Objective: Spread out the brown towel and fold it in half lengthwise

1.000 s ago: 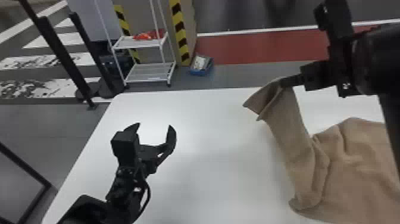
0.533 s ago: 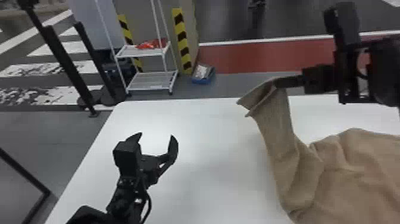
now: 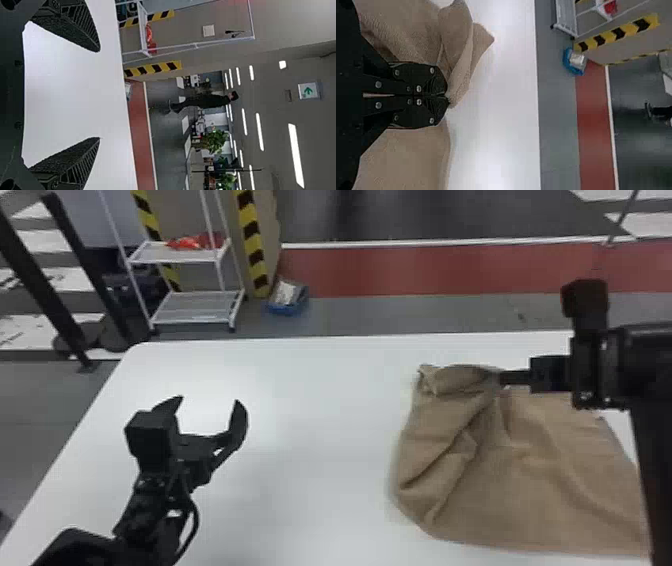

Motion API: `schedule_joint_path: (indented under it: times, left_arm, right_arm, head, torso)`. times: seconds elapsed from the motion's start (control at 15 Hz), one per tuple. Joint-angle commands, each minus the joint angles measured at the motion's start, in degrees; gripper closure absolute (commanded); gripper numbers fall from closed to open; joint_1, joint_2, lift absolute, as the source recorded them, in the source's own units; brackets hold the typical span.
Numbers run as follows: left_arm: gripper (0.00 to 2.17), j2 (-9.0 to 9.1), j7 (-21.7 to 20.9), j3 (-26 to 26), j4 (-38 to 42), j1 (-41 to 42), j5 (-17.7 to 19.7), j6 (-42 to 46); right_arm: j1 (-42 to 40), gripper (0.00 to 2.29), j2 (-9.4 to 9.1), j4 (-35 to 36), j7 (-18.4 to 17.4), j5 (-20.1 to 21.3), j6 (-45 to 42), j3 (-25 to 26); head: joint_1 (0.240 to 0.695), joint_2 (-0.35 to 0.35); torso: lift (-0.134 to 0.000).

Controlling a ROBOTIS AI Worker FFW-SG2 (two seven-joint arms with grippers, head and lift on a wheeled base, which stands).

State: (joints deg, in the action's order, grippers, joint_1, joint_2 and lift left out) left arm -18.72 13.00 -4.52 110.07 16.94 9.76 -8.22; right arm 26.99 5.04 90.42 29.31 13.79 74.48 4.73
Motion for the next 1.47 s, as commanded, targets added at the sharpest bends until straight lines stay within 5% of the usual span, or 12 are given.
schedule_joint_path:
  times: [0.0, 0.27, 0.6, 0.87, 1.0, 1.2, 1.4]
  left_arm:
    - [0.08, -0.09, 0.00, 0.21, -0.21, 0.29, 0.00, 0.00]
    - [0.08, 0.09, 0.00, -0.31, -0.30, 0.02, -0.09, 0.00]
    - [0.08, 0.09, -0.08, -0.23, -0.47, 0.02, -0.09, 0.00]
    - [0.08, -0.09, -0.08, -0.31, -0.21, 0.02, -0.09, -0.35]
    - [0.08, -0.09, -0.08, -0.40, -0.12, 0.02, -0.09, -0.53]
    - [0.08, -0.26, 0.00, -0.23, -0.12, 0.20, -0.09, -0.53]
    - [0.08, 0.00, -0.08, -0.58, -0.47, -0.33, -0.09, -0.71]
  right_arm:
    - [-1.06, 1.56, 0.76, -4.11, -2.77, 0.71, -4.55, 2.39]
    - [-3.61, 0.09, 0.85, -1.30, -4.18, 0.80, -5.08, 2.21]
    - [-7.31, 0.05, 1.12, 11.44, -3.65, -2.89, -4.55, 1.86]
    - [-5.64, 0.05, 2.17, 8.81, -2.86, -2.27, -15.80, -1.83]
    - [-3.97, 0.10, 2.70, 3.53, 1.10, -1.66, -21.96, -2.36]
    - [-0.54, 0.18, 6.04, -3.06, 12.61, 0.01, -24.59, -4.03]
    - [3.42, 0.19, 6.83, -7.10, 23.77, 8.98, -24.77, -7.46]
  head:
    - [0.695, 0.021]
    - [0.695, -0.026]
    - [0.695, -0.024]
    - [0.695, -0.006]
    - [0.695, 0.003]
    - [0.691, 0.025]
    - [0.695, 0.045]
  torso:
    - [-0.125]
    - [-0.125]
    - [-0.125]
    - [-0.125]
    - [-0.125]
    - [-0.125]
    - [-0.125]
